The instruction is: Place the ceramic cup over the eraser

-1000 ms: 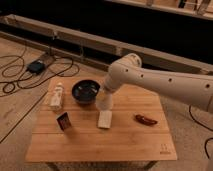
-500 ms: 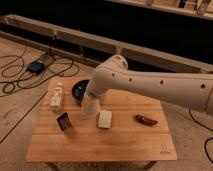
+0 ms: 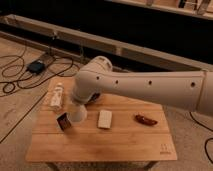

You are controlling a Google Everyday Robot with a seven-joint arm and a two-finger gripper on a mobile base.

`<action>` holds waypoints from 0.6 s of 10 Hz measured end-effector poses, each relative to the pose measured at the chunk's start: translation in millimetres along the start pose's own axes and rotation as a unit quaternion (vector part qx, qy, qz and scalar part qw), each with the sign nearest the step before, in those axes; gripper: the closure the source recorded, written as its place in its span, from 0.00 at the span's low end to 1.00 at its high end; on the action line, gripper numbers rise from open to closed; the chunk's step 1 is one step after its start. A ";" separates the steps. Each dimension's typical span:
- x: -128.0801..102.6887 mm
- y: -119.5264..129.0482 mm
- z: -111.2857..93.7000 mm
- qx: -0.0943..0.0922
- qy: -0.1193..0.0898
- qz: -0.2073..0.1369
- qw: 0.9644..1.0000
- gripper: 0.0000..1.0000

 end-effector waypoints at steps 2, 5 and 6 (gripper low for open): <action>-6.2 7.9 10.5 -0.016 -0.001 -0.019 1.000 1.00; -18.1 13.6 27.1 -0.033 -0.008 -0.047 0.998 1.00; -22.6 13.3 32.1 -0.038 -0.013 -0.054 0.998 1.00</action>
